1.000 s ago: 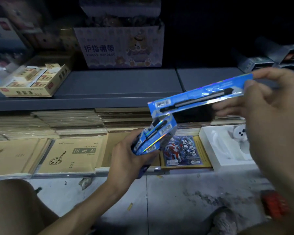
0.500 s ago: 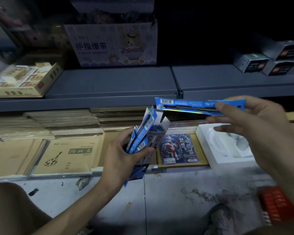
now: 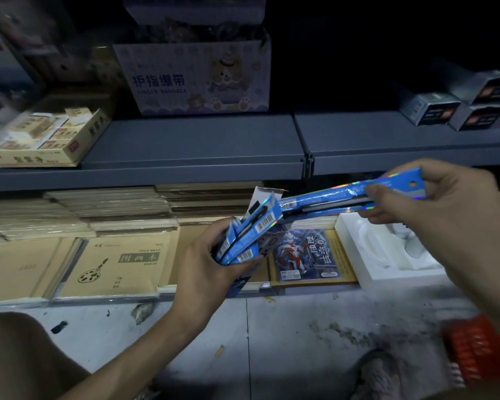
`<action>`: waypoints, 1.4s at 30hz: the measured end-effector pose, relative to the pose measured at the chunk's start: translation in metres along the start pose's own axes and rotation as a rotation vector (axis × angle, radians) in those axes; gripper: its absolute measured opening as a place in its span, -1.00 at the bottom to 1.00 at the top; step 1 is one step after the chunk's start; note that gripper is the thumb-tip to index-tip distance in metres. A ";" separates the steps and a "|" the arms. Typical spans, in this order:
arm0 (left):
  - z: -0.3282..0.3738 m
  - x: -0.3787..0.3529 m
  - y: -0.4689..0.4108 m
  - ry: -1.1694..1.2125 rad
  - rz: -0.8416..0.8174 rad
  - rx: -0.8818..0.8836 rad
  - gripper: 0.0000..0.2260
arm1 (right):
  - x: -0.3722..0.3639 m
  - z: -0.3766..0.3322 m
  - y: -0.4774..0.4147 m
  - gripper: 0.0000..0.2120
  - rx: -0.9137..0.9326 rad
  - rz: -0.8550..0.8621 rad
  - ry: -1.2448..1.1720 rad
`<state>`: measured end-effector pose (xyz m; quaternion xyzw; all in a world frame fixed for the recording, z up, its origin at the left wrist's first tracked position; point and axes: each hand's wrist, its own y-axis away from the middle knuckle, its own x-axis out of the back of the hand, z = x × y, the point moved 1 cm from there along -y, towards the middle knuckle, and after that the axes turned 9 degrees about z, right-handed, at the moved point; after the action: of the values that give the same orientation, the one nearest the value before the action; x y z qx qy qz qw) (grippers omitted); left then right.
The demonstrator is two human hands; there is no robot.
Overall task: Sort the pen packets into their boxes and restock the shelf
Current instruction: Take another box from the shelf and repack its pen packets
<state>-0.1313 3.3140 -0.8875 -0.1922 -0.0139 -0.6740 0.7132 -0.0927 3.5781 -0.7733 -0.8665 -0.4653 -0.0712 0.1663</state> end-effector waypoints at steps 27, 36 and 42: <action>0.000 -0.003 0.015 -0.238 0.061 -0.292 -0.55 | -0.060 0.018 0.033 -0.83 -0.020 -0.237 0.078; 0.002 -0.003 0.015 -0.240 0.060 -0.278 -0.50 | -0.060 0.020 0.030 -0.80 -0.050 -0.257 0.038; 0.005 -0.004 0.017 -0.253 0.052 -0.297 -0.56 | -0.070 0.021 0.041 -0.47 0.070 -0.338 0.120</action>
<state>-0.1139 3.3196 -0.8884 -0.3787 0.0010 -0.6204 0.6868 -0.0979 3.5099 -0.8216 -0.7639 -0.5956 -0.1337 0.2094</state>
